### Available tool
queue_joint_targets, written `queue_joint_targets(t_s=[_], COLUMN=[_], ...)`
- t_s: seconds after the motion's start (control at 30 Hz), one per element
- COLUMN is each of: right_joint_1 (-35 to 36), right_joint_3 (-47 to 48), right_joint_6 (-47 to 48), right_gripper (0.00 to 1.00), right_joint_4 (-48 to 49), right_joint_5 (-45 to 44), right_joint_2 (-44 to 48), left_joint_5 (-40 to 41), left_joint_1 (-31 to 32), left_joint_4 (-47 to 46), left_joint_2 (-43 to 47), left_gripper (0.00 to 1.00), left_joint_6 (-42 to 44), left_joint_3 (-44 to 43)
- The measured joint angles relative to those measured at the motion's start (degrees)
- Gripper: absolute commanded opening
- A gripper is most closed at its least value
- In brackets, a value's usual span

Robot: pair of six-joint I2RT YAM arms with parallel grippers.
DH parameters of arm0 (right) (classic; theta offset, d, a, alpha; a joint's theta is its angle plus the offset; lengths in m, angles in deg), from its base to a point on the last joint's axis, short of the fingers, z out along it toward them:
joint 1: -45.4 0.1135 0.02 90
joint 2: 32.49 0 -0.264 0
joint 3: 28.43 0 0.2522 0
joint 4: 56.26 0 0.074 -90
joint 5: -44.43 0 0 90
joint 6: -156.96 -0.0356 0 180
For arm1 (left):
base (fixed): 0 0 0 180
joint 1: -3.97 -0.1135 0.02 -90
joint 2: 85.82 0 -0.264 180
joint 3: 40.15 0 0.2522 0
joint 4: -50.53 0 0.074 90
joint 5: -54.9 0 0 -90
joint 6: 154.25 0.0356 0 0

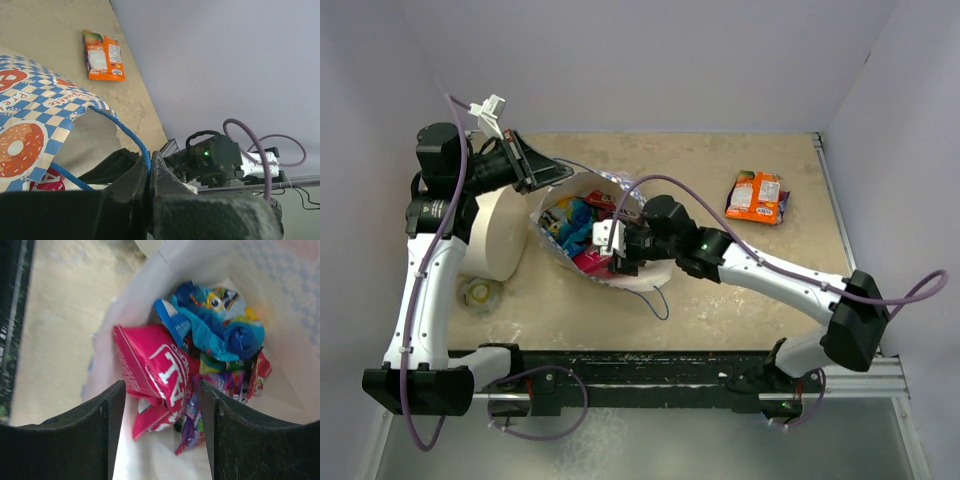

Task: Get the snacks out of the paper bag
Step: Take out the snack from the paper bag.

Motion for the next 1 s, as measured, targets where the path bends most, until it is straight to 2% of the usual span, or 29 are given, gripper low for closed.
queue_joint_targets(t_s=[0.17, 0.3, 0.43, 0.57, 0.63, 0.87, 1.0], right_joint_1=[-0.07, -0.04, 0.48, 1.97, 2.38, 3.21, 3.21], right_joint_3=[2.71, 4.15, 6.21, 6.38, 6.73, 10.56, 10.54], right_joint_6=[7.61, 11.67, 13.46, 13.51, 13.29, 10.67, 9.79], right_gripper=[0.65, 0.67, 0.71, 0.69, 0.63, 0.27, 0.2], right_joint_4=[-4.87, -6.6, -7.15, -5.49, -4.5, -3.17, -2.54], right_joint_5=[-4.04, -4.02, -3.02, -2.71, -2.64, -5.33, -5.84], right_joint_2=[-4.74, -7.43, -11.1, -13.99, -15.41, -20.33, -20.17], left_joint_5=[0.0, -0.02, -0.02, -0.02, -0.02, 0.02, 0.02], left_joint_1=[0.02, 0.0, 0.02, 0.02, 0.02, 0.02, 0.02], left_joint_4=[0.04, 0.07, 0.26, 0.74, 1.03, 1.79, 1.92], left_joint_2=[0.44, 0.66, 0.68, 0.72, 0.74, 0.72, 0.72], left_gripper=[0.0, 0.0, 0.0, 0.0, 0.0, 0.0, 0.0], left_joint_6=[-0.02, -0.02, -0.02, 0.0, 0.02, 0.35, 0.48], left_joint_3=[0.02, 0.02, 0.02, 0.02, 0.02, 0.02, 0.02])
